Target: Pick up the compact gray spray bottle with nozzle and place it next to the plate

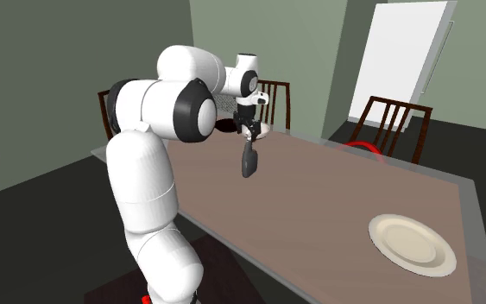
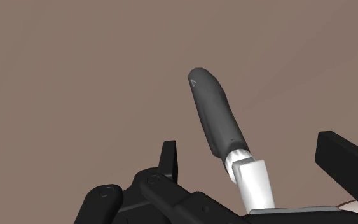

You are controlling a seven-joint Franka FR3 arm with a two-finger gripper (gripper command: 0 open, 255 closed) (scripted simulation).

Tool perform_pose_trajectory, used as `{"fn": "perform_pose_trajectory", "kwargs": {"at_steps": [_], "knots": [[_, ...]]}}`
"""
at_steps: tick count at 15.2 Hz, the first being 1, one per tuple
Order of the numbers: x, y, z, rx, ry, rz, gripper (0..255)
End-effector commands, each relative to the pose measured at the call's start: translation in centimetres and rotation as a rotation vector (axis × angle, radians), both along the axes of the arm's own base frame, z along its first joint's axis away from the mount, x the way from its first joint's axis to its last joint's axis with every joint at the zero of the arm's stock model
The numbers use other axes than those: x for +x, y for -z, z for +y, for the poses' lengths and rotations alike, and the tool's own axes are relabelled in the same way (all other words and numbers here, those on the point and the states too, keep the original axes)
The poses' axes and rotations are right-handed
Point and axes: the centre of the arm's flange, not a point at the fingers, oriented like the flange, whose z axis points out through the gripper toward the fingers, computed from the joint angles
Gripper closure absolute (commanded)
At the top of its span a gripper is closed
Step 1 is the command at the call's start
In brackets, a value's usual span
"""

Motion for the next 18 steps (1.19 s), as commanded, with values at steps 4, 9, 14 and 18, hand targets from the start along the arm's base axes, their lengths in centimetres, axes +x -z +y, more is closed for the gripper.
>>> {"fn": "perform_pose_trajectory", "kwargs": {"at_steps": [4, 9, 14, 18], "knots": [[0.0, 0.1, 0.0, 0.0, 0.0, 0.0, 0], [0.0, 0.1, 0.0, 0.0, 0.0, 0.0, 255], [0.0, 0.1, 0.0, 0.0, 0.0, 0.0, 255], [0.0, -1.5, 0.0, 0.0, 0.0, 0.0, 255]]}}
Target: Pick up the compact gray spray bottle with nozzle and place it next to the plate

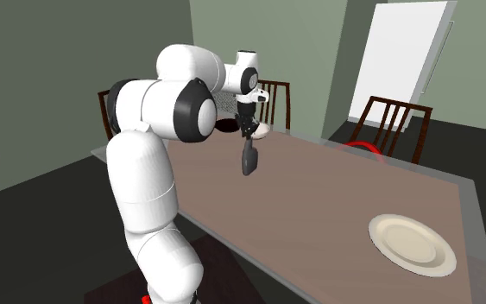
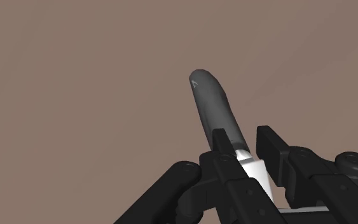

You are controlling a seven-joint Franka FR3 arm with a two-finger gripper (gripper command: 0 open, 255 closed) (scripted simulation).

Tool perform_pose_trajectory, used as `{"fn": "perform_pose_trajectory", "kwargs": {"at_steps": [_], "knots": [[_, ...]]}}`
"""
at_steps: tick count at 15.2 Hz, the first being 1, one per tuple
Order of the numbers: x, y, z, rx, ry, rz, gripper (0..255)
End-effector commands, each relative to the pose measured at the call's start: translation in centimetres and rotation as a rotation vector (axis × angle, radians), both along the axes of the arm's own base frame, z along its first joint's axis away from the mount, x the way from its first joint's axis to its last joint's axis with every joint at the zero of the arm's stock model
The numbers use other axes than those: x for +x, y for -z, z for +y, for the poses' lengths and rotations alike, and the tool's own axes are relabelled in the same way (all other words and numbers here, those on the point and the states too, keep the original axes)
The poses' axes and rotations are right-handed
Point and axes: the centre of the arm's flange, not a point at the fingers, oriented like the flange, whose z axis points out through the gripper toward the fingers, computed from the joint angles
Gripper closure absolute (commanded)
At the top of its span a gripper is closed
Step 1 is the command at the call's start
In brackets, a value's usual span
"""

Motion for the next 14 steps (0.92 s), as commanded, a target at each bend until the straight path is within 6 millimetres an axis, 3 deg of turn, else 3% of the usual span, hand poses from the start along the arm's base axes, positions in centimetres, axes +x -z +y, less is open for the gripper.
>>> {"fn": "perform_pose_trajectory", "kwargs": {"at_steps": [1, 14], "knots": [[0.0, -1.0, 0.0, 0.0, 0.0, 0.0, 255], [0.0, -7.4, 0.0, 0.0, 0.0, 0.0, 255]]}}
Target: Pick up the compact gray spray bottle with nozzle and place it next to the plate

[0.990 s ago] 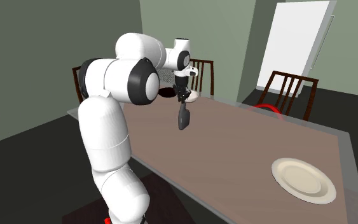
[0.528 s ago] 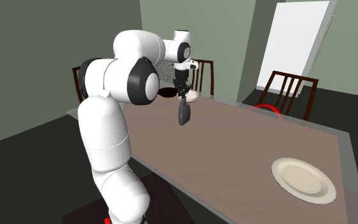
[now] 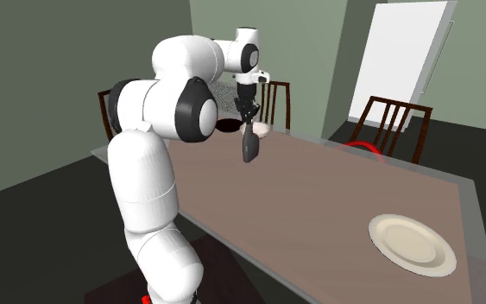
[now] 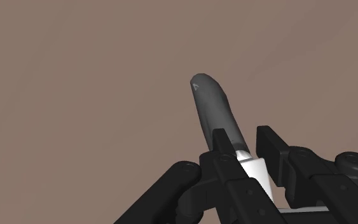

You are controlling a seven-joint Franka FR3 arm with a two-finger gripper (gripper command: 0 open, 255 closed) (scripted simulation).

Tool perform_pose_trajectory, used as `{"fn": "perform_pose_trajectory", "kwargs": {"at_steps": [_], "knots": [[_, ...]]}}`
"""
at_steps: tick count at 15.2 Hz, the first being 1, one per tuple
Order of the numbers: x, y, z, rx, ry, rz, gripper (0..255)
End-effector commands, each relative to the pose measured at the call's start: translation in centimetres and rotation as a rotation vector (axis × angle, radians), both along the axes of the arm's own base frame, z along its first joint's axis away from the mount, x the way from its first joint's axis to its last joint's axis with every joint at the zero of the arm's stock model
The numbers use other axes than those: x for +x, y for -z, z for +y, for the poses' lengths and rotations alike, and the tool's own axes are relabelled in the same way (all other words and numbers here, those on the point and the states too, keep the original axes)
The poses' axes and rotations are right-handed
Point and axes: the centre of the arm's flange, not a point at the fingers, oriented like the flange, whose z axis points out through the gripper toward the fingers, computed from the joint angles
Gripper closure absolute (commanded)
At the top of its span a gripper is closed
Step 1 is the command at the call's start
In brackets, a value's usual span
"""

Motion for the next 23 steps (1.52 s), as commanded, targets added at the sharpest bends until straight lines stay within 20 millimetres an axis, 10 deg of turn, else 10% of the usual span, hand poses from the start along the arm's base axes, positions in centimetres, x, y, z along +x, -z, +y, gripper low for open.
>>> {"fn": "perform_pose_trajectory", "kwargs": {"at_steps": [1, 23], "knots": [[0.2, -0.3, -1.3, 0.0, 0.0, 0.0, 255], [4.3, -0.4, -30.1, 0.0, 0.0, 0.0, 255]]}}
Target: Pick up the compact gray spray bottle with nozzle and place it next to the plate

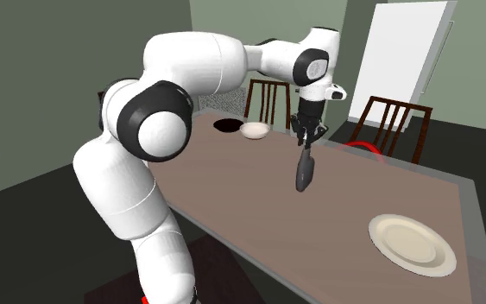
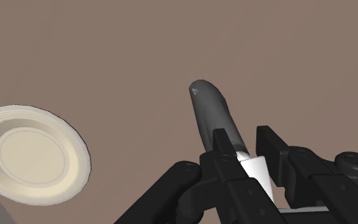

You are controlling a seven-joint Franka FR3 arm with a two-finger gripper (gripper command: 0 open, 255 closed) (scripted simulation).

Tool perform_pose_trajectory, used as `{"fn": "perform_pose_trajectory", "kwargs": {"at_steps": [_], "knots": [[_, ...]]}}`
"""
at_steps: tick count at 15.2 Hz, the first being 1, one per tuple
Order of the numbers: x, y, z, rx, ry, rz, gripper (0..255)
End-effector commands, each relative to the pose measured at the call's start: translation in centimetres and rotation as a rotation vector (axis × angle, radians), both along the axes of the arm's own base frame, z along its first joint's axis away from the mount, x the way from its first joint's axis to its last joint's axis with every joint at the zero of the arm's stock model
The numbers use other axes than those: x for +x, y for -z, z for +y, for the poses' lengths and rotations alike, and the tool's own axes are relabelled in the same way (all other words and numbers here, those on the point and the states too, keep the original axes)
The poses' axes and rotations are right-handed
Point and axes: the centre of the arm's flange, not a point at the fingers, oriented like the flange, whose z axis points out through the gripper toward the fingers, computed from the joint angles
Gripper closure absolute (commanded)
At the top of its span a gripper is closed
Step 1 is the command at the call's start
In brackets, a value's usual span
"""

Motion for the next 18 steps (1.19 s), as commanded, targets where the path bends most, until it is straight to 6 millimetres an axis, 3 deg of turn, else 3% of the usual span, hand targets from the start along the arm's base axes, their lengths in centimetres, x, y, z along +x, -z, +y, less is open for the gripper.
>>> {"fn": "perform_pose_trajectory", "kwargs": {"at_steps": [1, 13, 18], "knots": [[0.0, 0.0, -2.6, 0.0, -0.002, 0.0, 255], [2.3, -0.1, -18.7, 0.0, -0.002, 0.0, 255], [2.3, 2.6, -18.7, 0.0, -0.002, 0.0, 255]]}}
